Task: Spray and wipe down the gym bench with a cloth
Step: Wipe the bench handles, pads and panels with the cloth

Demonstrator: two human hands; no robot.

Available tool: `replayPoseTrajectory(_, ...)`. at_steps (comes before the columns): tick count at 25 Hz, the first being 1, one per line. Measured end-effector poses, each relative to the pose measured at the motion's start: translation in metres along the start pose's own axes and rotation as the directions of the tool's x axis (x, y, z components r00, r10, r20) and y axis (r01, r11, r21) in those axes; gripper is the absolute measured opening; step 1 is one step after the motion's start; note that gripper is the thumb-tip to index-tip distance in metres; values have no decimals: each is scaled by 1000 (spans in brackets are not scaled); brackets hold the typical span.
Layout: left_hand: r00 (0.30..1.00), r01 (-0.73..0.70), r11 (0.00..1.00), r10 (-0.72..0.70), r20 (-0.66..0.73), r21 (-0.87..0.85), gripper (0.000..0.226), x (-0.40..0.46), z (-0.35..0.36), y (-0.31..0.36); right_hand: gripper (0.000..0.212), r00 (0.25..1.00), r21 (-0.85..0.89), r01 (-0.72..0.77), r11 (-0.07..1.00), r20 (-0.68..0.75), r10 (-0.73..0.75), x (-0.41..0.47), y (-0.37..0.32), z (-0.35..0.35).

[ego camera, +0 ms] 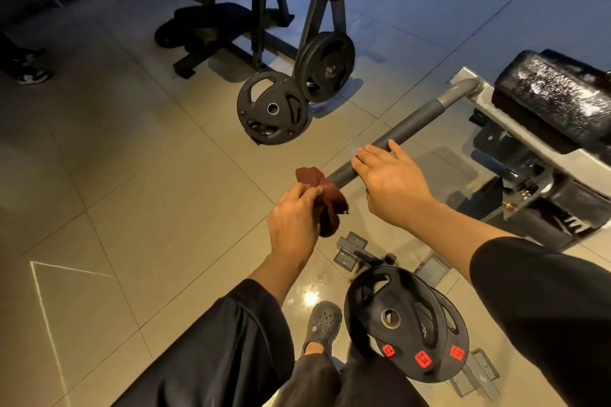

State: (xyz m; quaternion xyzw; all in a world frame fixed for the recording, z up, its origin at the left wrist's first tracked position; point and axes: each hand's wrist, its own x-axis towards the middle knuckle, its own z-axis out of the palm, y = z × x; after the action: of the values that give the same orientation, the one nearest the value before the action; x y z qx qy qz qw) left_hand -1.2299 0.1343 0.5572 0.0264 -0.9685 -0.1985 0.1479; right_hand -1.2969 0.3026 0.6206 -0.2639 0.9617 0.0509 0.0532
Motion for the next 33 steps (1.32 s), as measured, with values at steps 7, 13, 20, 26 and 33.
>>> replayPoseTrajectory(7,999,-16,1000,16,-38,-21,29,7,1,2,69,1000,3,28,1000,-13,-28,-1,2,3)
replayPoseTrajectory(13,995,-82,988,74,-68,-133,30,15,4,14,68,998,33,35,999,-47,-33,-3,1,5)
replayPoseTrajectory(20,1000,-6,998,4,-28,-61,27,-7,4,-15,67,994,64,37,997,-102,-31,-3,3,8)
replayPoseTrajectory(26,960,259,962,-266,-82,-86,21,-25,-12,-29,64,988,69,49,996,-151,-38,-5,4,12)
replayPoseTrajectory(33,992,58,997,-51,119,-55,29,21,-10,2,66,989,72,40,997,-147,-30,-4,3,14)
